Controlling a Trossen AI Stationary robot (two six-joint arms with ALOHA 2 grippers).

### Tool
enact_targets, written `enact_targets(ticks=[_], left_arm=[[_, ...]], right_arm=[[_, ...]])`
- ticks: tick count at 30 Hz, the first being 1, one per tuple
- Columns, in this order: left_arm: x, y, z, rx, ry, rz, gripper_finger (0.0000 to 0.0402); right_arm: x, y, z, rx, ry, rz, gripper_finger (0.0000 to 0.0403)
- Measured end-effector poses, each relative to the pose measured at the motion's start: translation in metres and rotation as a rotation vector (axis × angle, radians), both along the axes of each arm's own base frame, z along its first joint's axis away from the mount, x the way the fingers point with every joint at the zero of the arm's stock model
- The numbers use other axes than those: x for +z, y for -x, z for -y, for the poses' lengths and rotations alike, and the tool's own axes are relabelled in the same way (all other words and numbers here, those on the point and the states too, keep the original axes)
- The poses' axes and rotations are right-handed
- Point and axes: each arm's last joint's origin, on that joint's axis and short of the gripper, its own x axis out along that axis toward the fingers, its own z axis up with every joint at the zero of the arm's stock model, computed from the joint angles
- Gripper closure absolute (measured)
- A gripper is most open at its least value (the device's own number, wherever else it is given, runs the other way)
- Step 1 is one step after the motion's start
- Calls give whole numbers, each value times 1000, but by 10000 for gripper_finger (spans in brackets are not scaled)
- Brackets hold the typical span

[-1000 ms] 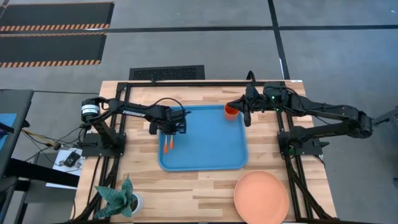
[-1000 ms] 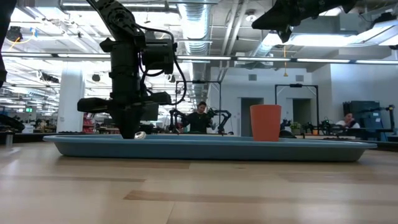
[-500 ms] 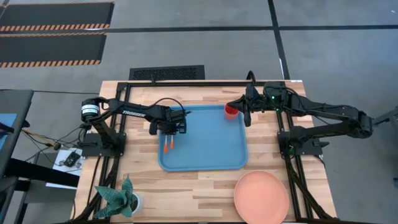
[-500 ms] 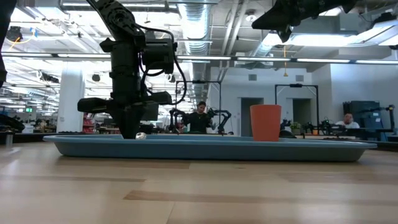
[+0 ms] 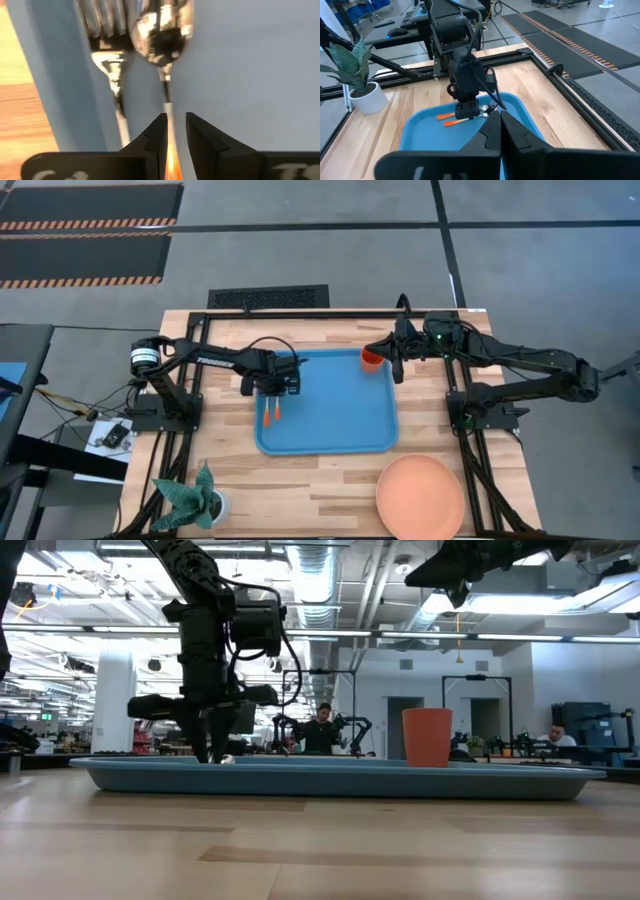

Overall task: Pick and place plate/cup/fork/spoon on tray
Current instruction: Put the orange spoon to the right of the orange fork on the blue serving tray, then adjust the blue serving tray

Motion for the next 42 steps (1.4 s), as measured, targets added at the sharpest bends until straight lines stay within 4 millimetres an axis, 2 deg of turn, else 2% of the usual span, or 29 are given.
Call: enact_targets(ticks=[8, 13, 16, 18, 22, 27, 33, 37, 42], left_arm=[[35, 1, 0, -94, -58, 6, 339], [65, 15, 13, -152, -118, 62, 366], [85, 21, 32, -283, -172, 135, 393], [94, 25, 50, -386, -210, 170, 397], [102, 29, 92, -575, -292, 206, 399], [99, 31, 141, -780, -340, 290, 401], [76, 44, 184, -973, -328, 420, 401], [48, 61, 200, -1057, -309, 448, 401], [18, 74, 200, -1049, -340, 466, 401]], right_arm=[[0, 0, 0, -1, 0, 0, 392], [0, 0, 0, 0, -1, -1, 392], [0, 0, 0, 0, -2, -4, 392], [-1, 0, 0, 1, -2, -6, 392], [-4, 1, -3, 14, -18, -44, 392], [-11, 0, -18, 66, -88, -118, 392], [-17, -1, -40, 87, -157, -178, 395], [-19, -1, -49, 44, -163, -205, 397], [-19, -1, -54, -11, -206, -196, 396]])
